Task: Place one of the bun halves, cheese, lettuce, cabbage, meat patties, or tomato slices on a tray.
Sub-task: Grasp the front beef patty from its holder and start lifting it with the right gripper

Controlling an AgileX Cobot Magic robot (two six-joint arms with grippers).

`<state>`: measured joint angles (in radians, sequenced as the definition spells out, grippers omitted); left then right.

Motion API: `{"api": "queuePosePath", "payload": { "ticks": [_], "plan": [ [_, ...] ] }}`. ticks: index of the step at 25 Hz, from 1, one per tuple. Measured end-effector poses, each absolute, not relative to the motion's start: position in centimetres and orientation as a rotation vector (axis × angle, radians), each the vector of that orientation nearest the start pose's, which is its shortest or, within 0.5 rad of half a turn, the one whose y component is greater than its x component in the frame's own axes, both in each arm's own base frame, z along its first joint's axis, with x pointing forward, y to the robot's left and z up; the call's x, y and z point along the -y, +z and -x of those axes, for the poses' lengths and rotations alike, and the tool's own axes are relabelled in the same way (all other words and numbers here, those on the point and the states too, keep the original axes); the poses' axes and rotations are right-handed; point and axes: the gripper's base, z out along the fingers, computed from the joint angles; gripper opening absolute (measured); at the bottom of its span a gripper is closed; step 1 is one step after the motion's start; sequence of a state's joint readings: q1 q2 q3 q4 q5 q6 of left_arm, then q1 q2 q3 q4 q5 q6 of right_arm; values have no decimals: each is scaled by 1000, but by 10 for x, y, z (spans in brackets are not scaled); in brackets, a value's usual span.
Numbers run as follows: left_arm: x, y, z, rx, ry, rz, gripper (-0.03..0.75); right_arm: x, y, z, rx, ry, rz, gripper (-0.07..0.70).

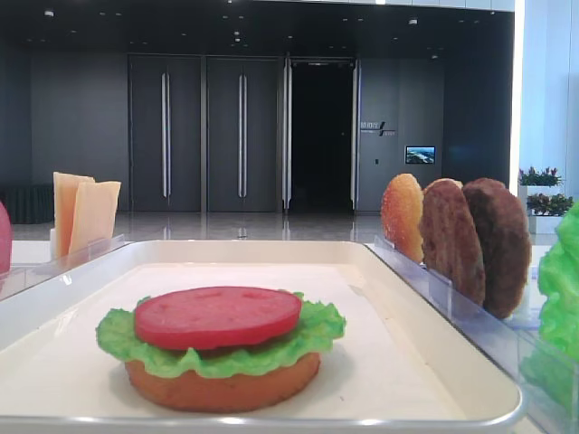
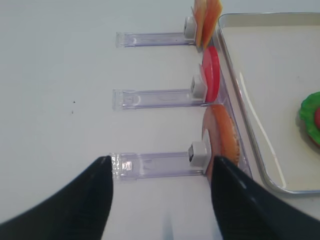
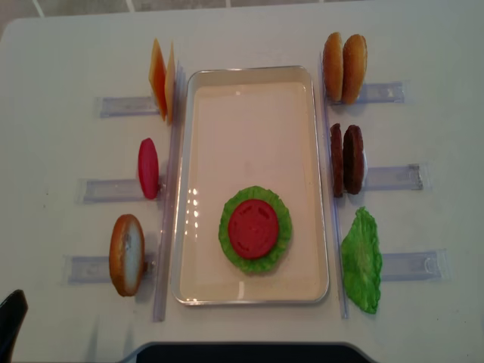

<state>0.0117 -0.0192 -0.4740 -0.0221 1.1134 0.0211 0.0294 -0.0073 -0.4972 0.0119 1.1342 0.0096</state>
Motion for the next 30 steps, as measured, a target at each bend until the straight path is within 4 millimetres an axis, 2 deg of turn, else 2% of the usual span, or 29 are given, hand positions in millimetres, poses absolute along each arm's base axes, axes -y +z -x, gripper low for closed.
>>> {"api": "queuePosePath", "payload": {
  "ticks": [19, 23, 30],
  "plan": [
    [3, 266, 7, -2103, -16, -13, 471, -1, 274, 5, -2136, 39, 19, 556],
    [3, 266, 7, -2103, -17, -13, 471, -1, 289, -17, -2233, 38, 19, 556],
    [3, 266, 7, -2103, -17, -13, 471, -3, 319, -74, -2412, 49, -17, 556]
  ]
}}
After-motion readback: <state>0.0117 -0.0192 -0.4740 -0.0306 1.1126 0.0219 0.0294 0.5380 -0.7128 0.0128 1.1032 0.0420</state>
